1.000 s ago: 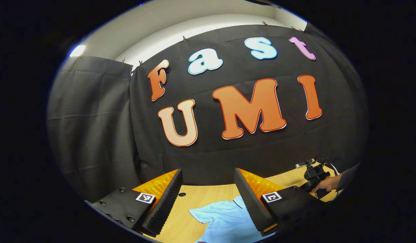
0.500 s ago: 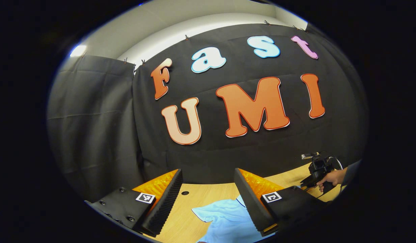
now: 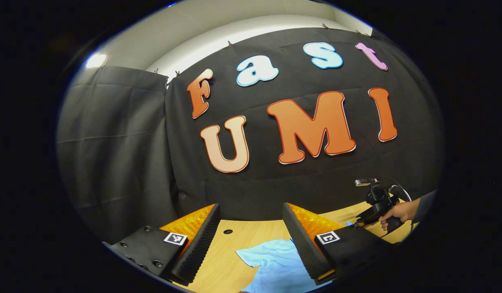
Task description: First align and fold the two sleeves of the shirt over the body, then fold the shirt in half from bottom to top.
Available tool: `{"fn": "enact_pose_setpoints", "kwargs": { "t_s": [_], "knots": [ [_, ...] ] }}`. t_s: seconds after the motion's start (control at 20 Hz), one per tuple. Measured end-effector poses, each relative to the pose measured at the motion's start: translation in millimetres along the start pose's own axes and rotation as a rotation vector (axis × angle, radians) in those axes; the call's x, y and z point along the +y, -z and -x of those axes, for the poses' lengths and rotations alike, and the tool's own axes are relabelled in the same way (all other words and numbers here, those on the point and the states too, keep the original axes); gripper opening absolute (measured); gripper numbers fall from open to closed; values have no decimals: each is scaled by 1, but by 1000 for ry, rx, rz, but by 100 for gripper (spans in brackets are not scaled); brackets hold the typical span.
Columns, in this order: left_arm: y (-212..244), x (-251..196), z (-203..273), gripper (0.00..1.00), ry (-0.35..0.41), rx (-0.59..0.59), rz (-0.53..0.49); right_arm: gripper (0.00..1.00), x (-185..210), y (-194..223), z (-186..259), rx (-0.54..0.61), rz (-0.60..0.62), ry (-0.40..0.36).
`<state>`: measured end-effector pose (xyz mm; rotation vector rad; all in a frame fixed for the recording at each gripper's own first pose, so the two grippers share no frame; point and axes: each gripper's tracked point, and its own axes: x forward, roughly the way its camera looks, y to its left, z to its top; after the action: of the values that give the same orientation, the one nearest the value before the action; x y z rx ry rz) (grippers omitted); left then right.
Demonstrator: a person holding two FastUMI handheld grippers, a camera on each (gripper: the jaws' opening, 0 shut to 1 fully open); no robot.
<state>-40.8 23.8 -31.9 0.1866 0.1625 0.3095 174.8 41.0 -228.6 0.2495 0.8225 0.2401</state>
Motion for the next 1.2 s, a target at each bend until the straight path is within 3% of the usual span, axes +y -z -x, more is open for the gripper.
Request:
{"fn": "enact_pose_setpoints", "kwargs": {
  "t_s": [0.2, 0.25, 0.4, 0.45, 0.65, 0.85, 1.05, 1.2],
  "knots": [
    [17, 14, -12, 99, 13, 16, 52, 15, 48, 8, 5, 0, 66, -87],
    [22, 19, -17, 100, 23, 23, 67, 27, 53, 9, 8, -3, 85, -83],
    [35, 24, -29, 100, 98, 45, 107, 47, 51, 15, 24, -9, 118, -19],
    [41, 27, -34, 99, 123, 57, 115, 65, 48, 13, 30, -28, 130, 8],
    [78, 36, -56, 99, 239, 135, 178, 90, 49, 12, 65, -116, 93, 81],
    [114, 47, -80, 99, 322, 234, 206, 98, 55, 17, 100, -204, 23, 100],
    [151, 57, -107, 99, 362, 354, 204, 98, 54, 25, 128, -292, -10, 166],
    [183, 51, -125, 98, 435, 470, 212, 98, 50, 39, 144, -335, -27, 226]
  ]
}}
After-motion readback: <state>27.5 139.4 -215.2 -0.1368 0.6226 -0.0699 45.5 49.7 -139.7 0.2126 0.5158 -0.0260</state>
